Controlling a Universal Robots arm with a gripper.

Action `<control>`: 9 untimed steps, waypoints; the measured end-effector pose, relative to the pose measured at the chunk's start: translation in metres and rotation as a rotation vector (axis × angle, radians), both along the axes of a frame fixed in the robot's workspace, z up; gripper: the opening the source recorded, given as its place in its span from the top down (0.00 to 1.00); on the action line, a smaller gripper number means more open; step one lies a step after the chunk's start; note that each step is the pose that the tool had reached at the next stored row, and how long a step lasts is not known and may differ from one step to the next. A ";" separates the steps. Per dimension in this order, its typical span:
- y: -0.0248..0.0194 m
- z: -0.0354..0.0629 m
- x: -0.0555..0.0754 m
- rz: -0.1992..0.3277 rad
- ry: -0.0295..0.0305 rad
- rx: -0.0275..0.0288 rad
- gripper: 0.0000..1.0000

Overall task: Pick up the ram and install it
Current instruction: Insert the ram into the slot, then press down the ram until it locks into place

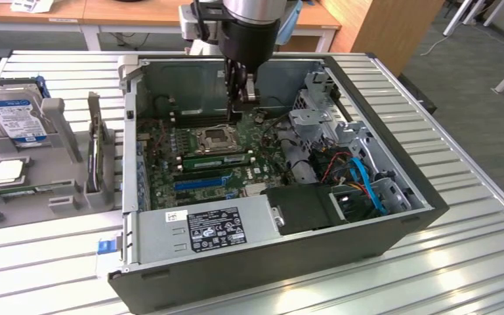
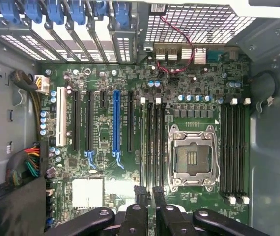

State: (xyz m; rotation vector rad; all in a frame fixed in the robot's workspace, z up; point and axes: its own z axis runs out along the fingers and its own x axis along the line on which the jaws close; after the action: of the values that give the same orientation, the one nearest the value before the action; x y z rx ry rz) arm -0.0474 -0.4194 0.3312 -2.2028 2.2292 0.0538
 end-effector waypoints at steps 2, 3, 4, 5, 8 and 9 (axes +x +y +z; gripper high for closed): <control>0.0000 0.0026 0.000 0.000 0.0000 0.0000 0.81; 0.0000 0.0040 0.000 0.000 0.0000 0.0000 0.81; 0.0000 0.0051 0.000 0.000 -0.0001 0.0000 0.81; 0.0000 0.0054 0.000 0.000 -0.0001 0.0001 0.81; 0.0000 0.0054 0.000 0.000 -0.0001 0.0001 0.81; 0.0000 0.0055 0.000 0.000 -0.0001 0.0000 0.81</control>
State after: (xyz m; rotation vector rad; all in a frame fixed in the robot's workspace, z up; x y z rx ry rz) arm -0.0475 -0.4194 0.3367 -2.2028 2.2291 0.0538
